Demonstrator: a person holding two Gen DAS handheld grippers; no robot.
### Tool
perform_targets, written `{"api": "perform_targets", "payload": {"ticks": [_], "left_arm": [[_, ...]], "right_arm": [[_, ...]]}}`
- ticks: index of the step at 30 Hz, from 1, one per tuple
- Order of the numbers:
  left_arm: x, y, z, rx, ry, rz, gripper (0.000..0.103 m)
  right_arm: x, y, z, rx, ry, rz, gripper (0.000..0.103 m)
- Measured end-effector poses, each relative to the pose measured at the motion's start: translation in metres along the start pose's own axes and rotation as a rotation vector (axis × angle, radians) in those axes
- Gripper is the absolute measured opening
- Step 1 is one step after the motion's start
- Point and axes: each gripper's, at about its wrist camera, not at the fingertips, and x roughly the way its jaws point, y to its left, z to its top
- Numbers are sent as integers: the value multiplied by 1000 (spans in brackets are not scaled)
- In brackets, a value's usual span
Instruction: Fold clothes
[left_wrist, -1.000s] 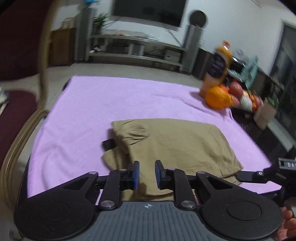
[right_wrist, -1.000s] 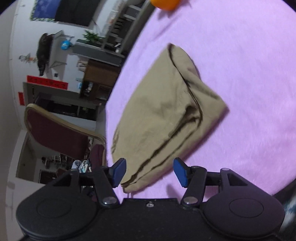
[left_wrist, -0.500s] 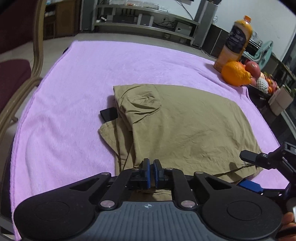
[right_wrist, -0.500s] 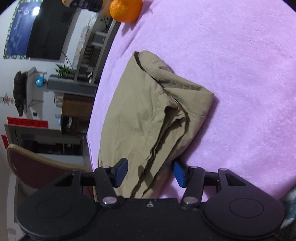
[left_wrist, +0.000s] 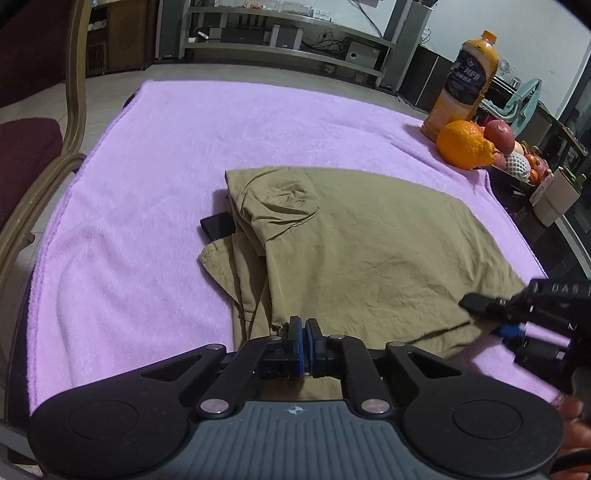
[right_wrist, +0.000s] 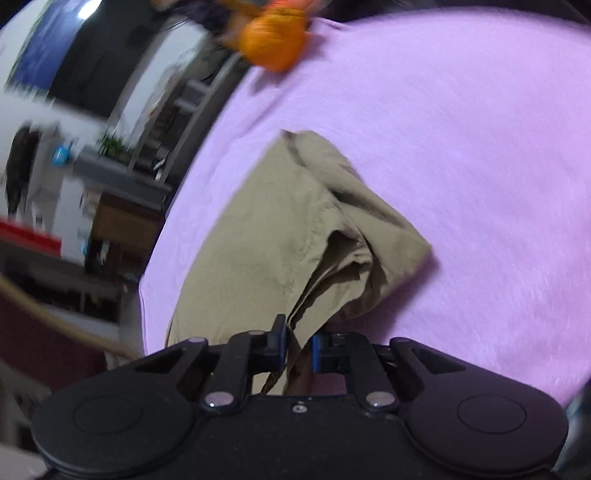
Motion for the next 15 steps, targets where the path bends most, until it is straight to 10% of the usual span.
{"api": "perform_targets", "payload": {"ticks": [15], "left_arm": [[-89, 22, 10, -130, -264, -208, 12]], "right_arm": [[-135, 224, -5, -1252, -333, -135, 9]]}}
